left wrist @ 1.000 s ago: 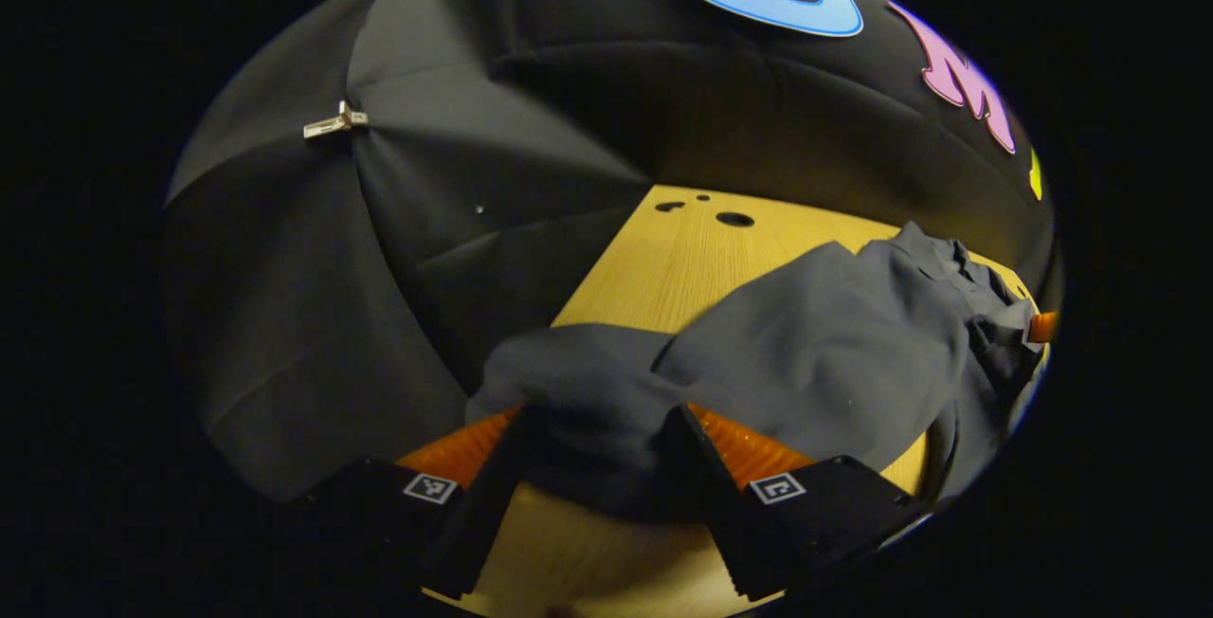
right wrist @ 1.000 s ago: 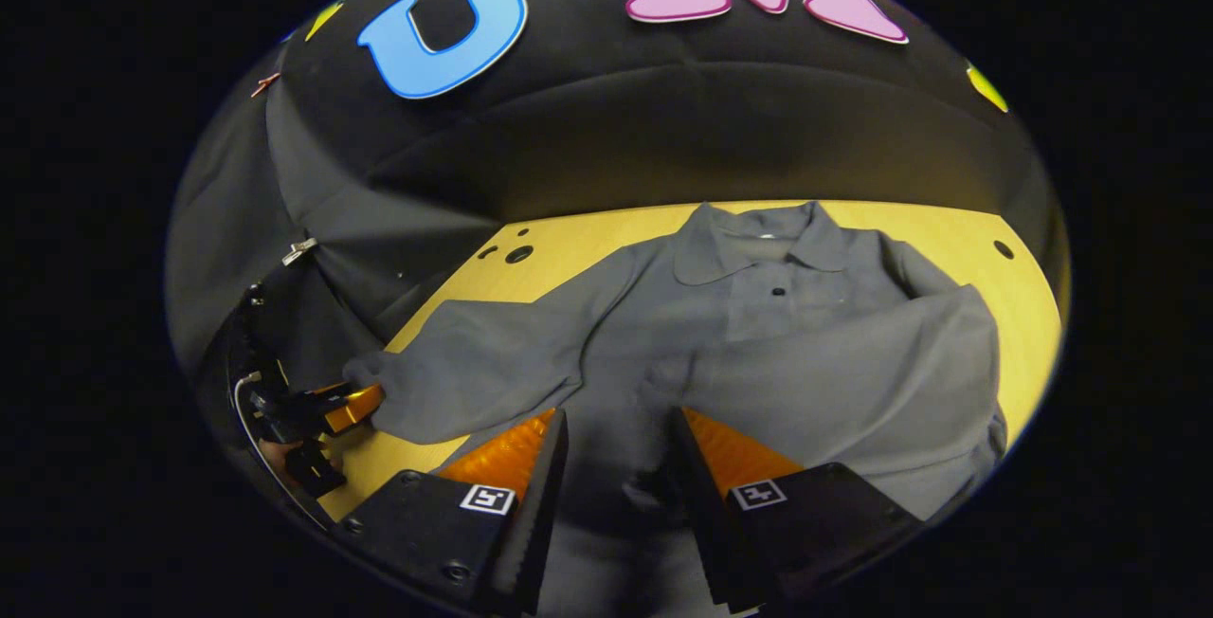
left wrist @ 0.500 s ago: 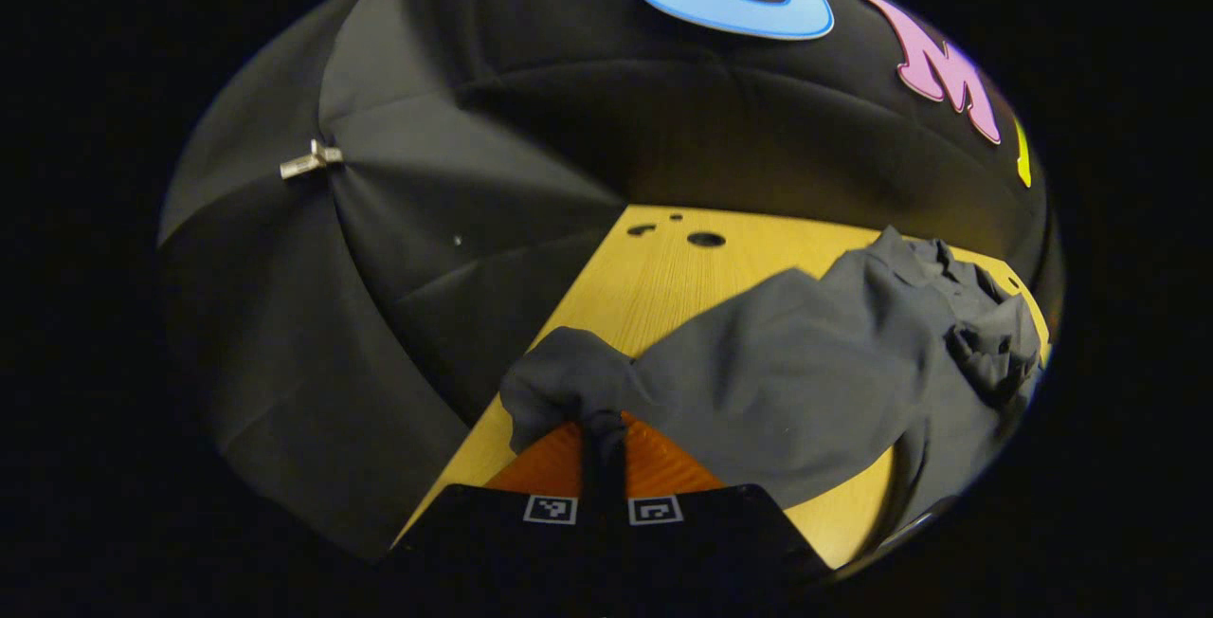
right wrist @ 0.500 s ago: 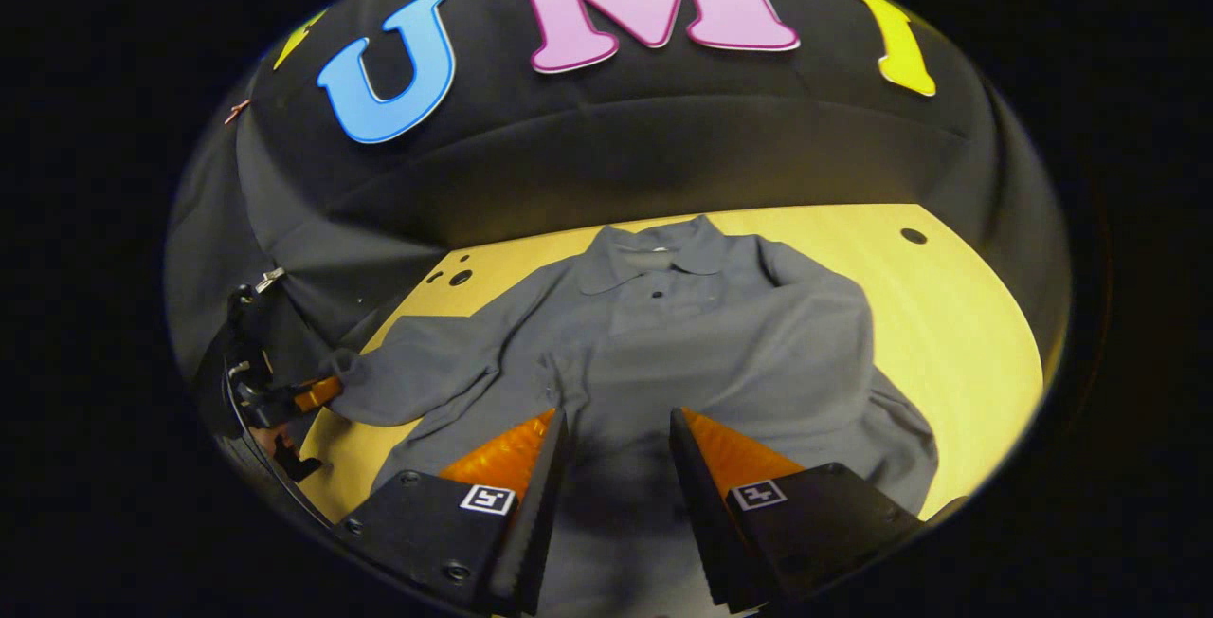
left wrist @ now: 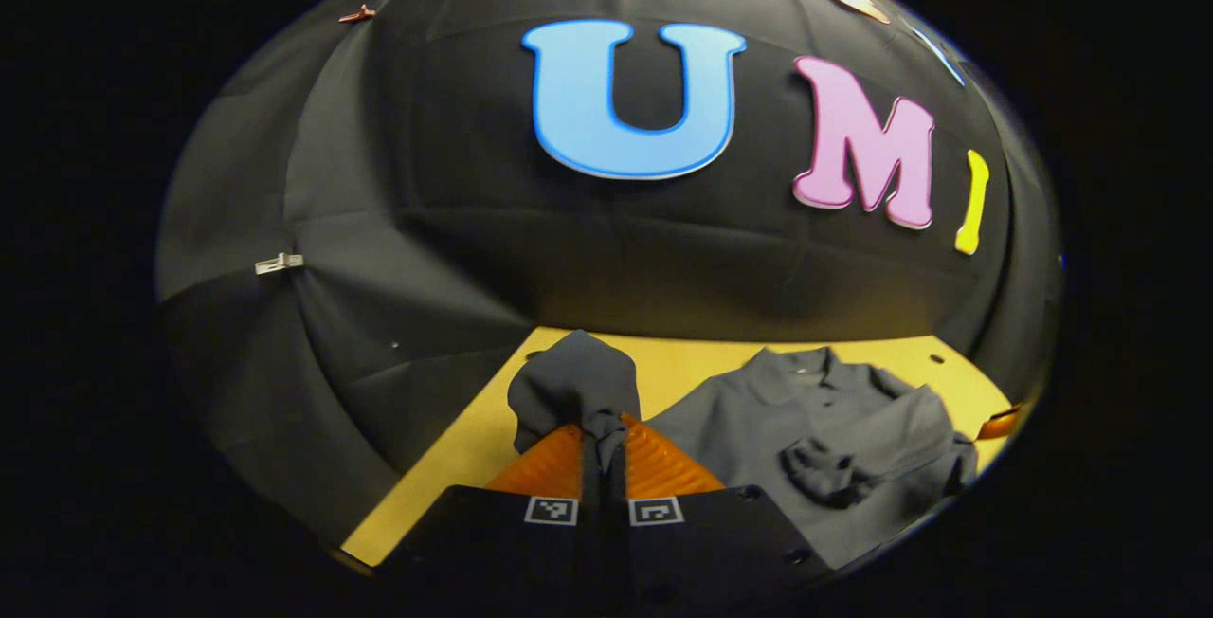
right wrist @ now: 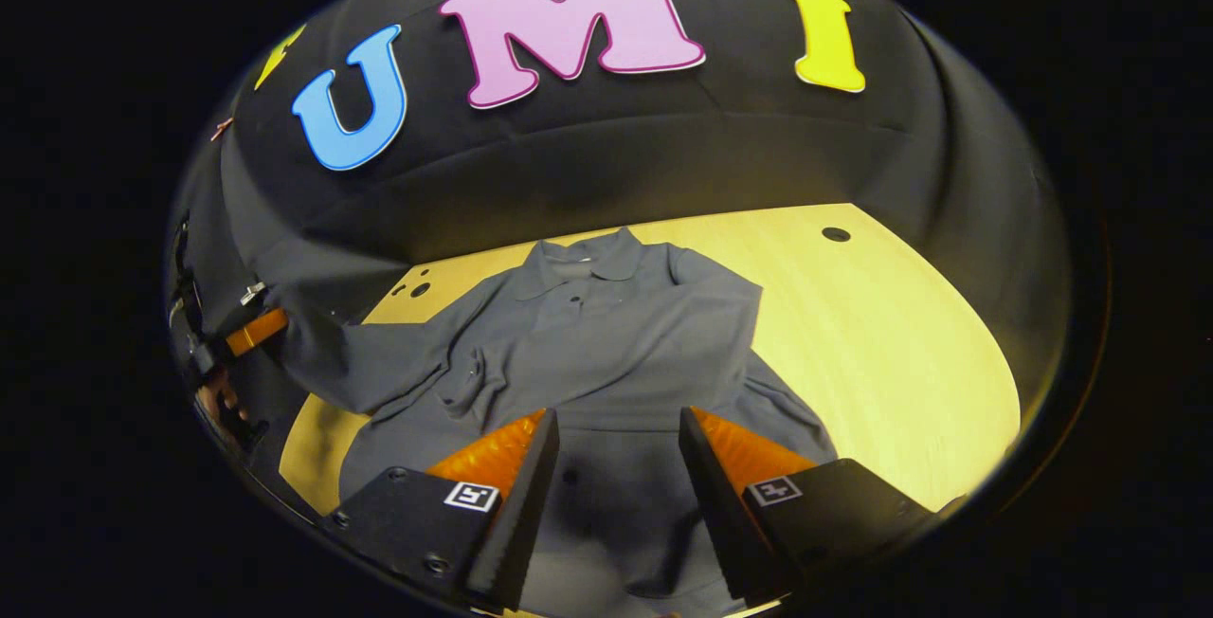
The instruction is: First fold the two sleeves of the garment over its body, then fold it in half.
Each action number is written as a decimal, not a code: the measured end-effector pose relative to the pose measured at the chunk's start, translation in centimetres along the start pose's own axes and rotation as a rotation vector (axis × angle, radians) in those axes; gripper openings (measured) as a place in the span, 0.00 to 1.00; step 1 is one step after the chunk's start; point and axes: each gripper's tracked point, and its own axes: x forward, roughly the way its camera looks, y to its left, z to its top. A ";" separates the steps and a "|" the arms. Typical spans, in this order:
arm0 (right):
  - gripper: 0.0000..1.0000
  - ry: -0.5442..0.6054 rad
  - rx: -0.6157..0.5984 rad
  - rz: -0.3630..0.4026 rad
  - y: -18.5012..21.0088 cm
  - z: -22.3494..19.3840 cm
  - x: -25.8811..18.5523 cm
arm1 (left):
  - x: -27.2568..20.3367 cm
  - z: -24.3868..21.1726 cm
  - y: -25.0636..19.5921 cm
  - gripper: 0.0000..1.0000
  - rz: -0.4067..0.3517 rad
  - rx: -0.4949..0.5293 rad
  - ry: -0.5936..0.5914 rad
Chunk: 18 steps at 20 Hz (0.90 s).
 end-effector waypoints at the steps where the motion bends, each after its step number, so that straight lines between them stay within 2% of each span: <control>1: 0.81 -0.002 0.001 -0.002 -0.7 -0.1 -0.4 | -0.2 0.5 -2.0 0.05 -0.020 -0.003 -0.009; 5: 0.83 -0.008 0.037 -0.006 -3.4 -0.1 -1.6 | -0.3 0.8 -9.7 0.05 -0.100 0.006 0.002; 11: 0.83 -0.004 0.083 -0.031 -8.7 -0.4 -2.7 | 0.9 -2.5 -20.8 0.05 -0.222 0.039 0.054; 14: 0.83 0.011 0.098 -0.041 -11.0 -0.9 -2.9 | 2.0 -5.4 -24.7 0.05 -0.254 0.064 0.100; 18: 0.83 0.042 0.093 -0.044 -13.7 -1.9 -2.7 | 3.6 -9.7 -27.8 0.05 -0.254 0.102 0.159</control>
